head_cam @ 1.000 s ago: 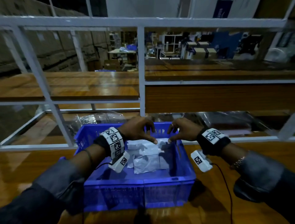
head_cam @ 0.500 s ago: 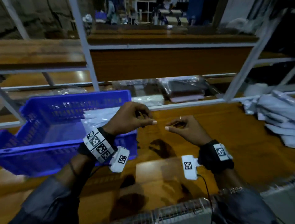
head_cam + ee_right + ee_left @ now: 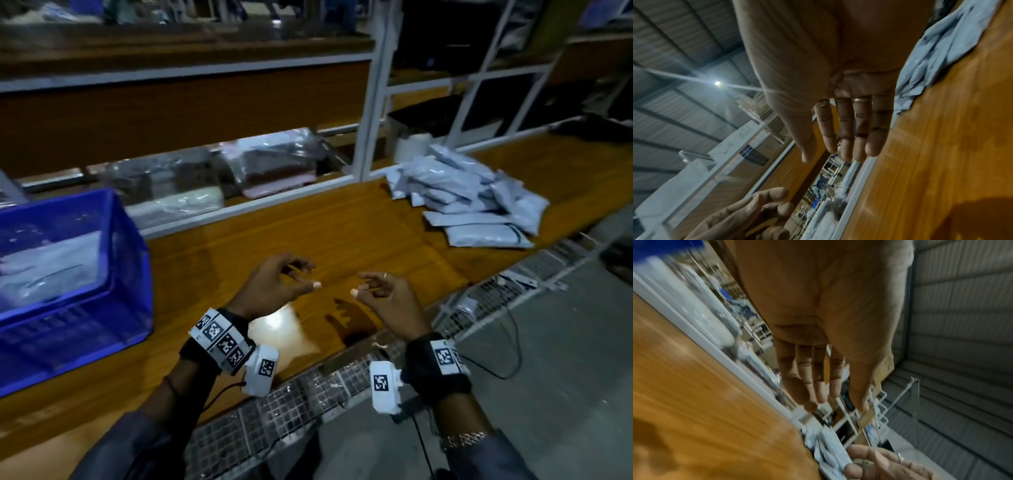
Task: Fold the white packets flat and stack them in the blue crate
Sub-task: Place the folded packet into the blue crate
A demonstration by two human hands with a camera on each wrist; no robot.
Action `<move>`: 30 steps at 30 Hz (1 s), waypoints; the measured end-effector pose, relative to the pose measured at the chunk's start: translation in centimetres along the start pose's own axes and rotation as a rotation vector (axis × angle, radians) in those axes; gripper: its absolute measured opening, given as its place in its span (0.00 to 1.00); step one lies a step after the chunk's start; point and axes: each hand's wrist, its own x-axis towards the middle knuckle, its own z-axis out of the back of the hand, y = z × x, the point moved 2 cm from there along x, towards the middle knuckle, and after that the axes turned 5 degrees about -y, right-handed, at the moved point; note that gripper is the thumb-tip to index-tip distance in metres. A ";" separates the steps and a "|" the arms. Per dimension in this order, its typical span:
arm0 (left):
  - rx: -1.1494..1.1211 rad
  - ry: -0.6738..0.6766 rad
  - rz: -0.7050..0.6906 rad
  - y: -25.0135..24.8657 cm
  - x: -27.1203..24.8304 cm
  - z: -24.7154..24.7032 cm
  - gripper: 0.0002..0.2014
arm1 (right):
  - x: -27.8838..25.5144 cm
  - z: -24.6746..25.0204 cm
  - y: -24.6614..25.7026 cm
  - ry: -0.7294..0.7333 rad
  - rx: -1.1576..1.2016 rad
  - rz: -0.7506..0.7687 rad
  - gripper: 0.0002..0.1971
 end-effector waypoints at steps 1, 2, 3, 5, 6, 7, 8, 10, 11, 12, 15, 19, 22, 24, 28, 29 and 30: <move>0.017 0.016 -0.004 -0.3 1.1 -1.0 0.21 | 0.3 1.1 -0.4 -0.028 -0.005 -0.010 0.20; 0.031 0.033 -0.007 -0.5 2.1 -1.9 0.22 | 0.6 2.3 -0.8 -0.056 -0.012 -0.017 0.22; 0.049 0.048 -0.012 -0.8 3.2 -2.8 0.24 | 1.1 3.4 -1.2 -0.081 -0.021 -0.025 0.24; 0.080 0.057 -0.063 -1.5 5.3 -4.4 0.26 | 2.1 5.3 -1.8 -0.116 -0.039 -0.045 0.27; 0.086 0.062 -0.100 -2.0 6.4 -5.2 0.27 | 2.6 6.2 -2.1 -0.134 -0.054 -0.054 0.28; 0.091 0.073 -0.124 -2.4 7.5 -6.0 0.27 | 3.1 7.1 -2.2 -0.155 -0.075 -0.059 0.28; 0.088 0.093 -0.139 -2.7 8.7 -6.8 0.28 | 3.6 8.1 -2.3 -0.180 -0.099 -0.063 0.29; 0.084 0.122 -0.184 -3.1 11.2 -8.2 0.29 | 4.6 9.9 -2.0 -0.221 -0.137 -0.049 0.29; 0.084 0.130 -0.211 -3.2 12.4 -8.9 0.29 | 5.1 10.7 -2.1 -0.234 -0.153 -0.045 0.30; 0.084 0.130 -0.233 -3.1 13.5 -9.6 0.30 | 5.7 11.6 -2.2 -0.243 -0.168 -0.050 0.30; 0.081 0.143 -0.295 -3.3 16.3 -11.5 0.31 | 7.4 14.1 -2.6 -0.281 -0.199 -0.065 0.34; 0.090 0.184 -0.339 -3.0 19.1 -14.0 0.31 | 9.6 16.7 -3.2 -0.310 -0.223 -0.096 0.34; 0.073 0.200 -0.321 -3.0 21.2 -15.9 0.30 | 11.5 18.6 -3.7 -0.331 -0.212 -0.104 0.34; 0.091 0.199 -0.328 -2.9 22.7 -17.4 0.29 | 13.0 20.0 -4.2 -0.347 -0.212 -0.127 0.33; 0.150 0.239 -0.313 -2.7 25.8 -20.7 0.32 | 16.4 23.0 -6.1 -0.342 -0.255 -0.162 0.35; 0.149 0.252 -0.301 -2.8 26.5 -21.6 0.32 | 17.2 23.8 -6.7 -0.329 -0.274 -0.174 0.35; 0.147 0.264 -0.288 -2.9 27.3 -22.7 0.33 | 18.0 24.6 -7.3 -0.315 -0.292 -0.184 0.35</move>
